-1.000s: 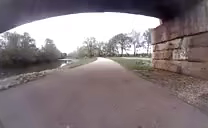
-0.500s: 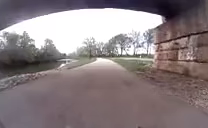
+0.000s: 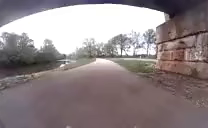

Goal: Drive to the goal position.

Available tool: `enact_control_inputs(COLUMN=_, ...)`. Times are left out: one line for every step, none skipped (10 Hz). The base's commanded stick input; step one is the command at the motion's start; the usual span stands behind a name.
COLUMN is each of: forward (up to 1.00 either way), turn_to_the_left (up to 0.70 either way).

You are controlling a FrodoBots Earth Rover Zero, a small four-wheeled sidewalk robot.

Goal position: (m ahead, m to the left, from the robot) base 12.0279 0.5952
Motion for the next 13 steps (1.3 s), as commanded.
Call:
enact_control_inputs(forward=1.00, turn_to_the_left=0.00)
enact_control_inputs(forward=1.00, turn_to_the_left=0.00)
enact_control_inputs(forward=1.00, turn_to_the_left=0.00)
enact_control_inputs(forward=1.00, turn_to_the_left=0.00)
enact_control_inputs(forward=1.00, turn_to_the_left=0.00)
enact_control_inputs(forward=1.00, turn_to_the_left=0.00)
enact_control_inputs(forward=1.00, turn_to_the_left=0.00)
enact_control_inputs(forward=1.00, turn_to_the_left=0.00)
enact_control_inputs(forward=1.00, turn_to_the_left=0.00)
enact_control_inputs(forward=1.00, turn_to_the_left=0.00)
enact_control_inputs(forward=1.00, turn_to_the_left=0.00)
enact_control_inputs(forward=1.00, turn_to_the_left=0.00)
enact_control_inputs(forward=1.00, turn_to_the_left=0.00)
